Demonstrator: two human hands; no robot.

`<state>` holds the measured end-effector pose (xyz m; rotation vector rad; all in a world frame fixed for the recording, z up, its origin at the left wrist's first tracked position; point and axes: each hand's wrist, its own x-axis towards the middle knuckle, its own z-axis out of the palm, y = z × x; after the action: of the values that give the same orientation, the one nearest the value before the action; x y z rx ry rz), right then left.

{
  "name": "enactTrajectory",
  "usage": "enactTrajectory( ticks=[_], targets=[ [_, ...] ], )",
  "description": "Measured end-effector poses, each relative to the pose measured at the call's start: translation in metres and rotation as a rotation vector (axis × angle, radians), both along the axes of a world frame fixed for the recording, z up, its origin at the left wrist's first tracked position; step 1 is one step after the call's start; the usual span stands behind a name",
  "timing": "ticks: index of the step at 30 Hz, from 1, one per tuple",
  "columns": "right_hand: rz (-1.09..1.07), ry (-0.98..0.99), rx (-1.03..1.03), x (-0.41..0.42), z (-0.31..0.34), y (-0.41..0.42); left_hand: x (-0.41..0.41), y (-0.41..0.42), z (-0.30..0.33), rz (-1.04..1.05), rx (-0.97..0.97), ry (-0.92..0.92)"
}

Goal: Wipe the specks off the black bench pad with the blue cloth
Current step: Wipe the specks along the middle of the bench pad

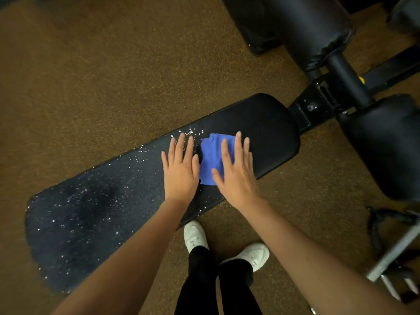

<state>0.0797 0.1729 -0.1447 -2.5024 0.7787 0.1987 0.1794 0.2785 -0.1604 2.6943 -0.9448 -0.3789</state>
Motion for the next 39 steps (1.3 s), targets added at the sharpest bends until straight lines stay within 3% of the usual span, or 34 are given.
enactTrajectory(
  ticks=[5,14,20,27,33,39],
  targets=[
    [0.009,0.074,-0.078,0.029,-0.017,0.018,0.017,0.031,-0.009,0.033,0.14,0.021],
    [-0.312,0.092,-0.173,0.056,-0.028,-0.022,0.022,0.056,-0.009,-0.067,0.119,0.067],
    [0.096,-0.054,-0.249,0.032,-0.031,0.011,0.027,0.06,-0.009,-0.109,0.109,0.065],
    [-0.218,0.053,-0.311,0.008,-0.037,-0.027,0.02,0.053,-0.011,-0.052,0.126,0.072],
    [0.031,0.016,-0.334,-0.027,-0.033,-0.005,0.015,0.047,-0.017,0.008,0.093,0.042],
    [-0.27,0.046,-0.344,-0.01,-0.04,-0.05,0.007,0.038,-0.022,0.1,0.032,0.022]
  ],
)
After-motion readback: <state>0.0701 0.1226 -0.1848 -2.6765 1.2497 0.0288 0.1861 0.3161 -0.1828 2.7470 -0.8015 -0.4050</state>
